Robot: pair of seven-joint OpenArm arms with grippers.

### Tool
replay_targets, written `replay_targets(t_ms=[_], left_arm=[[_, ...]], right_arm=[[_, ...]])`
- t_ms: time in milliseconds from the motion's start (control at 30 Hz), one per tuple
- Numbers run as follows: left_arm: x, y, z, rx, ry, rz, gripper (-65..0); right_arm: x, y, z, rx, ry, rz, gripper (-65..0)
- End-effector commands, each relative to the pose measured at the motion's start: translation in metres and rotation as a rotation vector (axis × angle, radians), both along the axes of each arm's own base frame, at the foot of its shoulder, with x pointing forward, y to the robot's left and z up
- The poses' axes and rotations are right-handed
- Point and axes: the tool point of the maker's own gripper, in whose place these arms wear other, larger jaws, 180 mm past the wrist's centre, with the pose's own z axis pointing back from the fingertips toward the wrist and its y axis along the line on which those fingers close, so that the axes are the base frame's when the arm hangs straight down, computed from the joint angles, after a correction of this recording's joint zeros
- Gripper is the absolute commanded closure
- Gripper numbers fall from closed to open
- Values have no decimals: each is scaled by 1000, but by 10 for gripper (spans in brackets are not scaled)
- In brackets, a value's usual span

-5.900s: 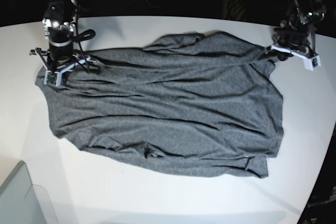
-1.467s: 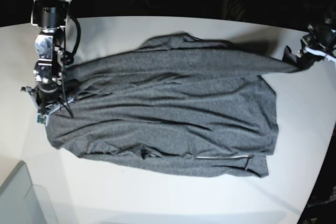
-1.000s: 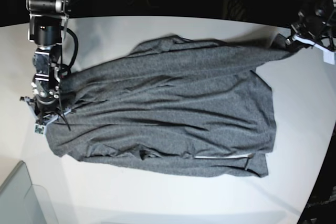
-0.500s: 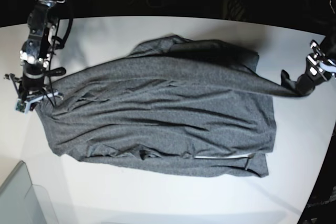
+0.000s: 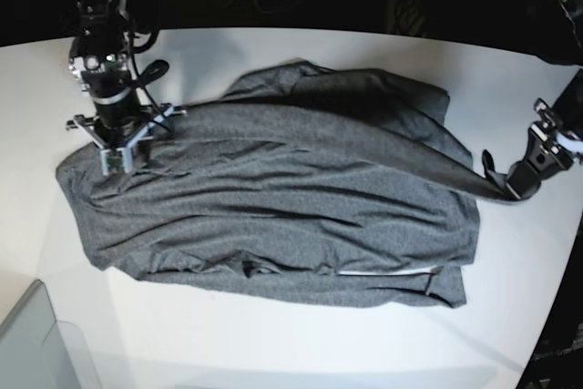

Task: Layout the t-shirt on the table in an organized manner, then fold the t-shirt properly
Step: 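Release and regrasp the shirt edge with the right gripper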

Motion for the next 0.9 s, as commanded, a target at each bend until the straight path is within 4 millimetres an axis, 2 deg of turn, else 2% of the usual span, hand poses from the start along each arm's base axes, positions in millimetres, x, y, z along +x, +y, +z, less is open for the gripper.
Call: replay_targets(t_ms=[0,67,167,367,467,567,700,867], left_arm=[[-3,-3,11,-48,-18,-14,-1],[-7,-2,6,-46,2,-12,-1],[-13,-2,-3,-46,34,-11,-1],[-19,-2,-10,-45,60,-10,-1],[-19,-2,-11,-46,63,-8,-1],[-20,-2,-11,-50,65,-6,-1],[-20,0,-14,-53,73,1,-1],[-20,5,-20,-17,89,19,-1]], right_arm=[[9,7,14,-5,-36,54,-189],[14,12,13,-10,-16,98,-219],[20,13,18,-12,-25,99,-229],[15,14,13,-10,-11,106,-244],[6,6,7,-41,18,118,-285],[2,9,-3,-78,53,179,-310],[-6,7,-22,-108,114,224,-310],[-6,8,-26,-103,120,224,-310]])
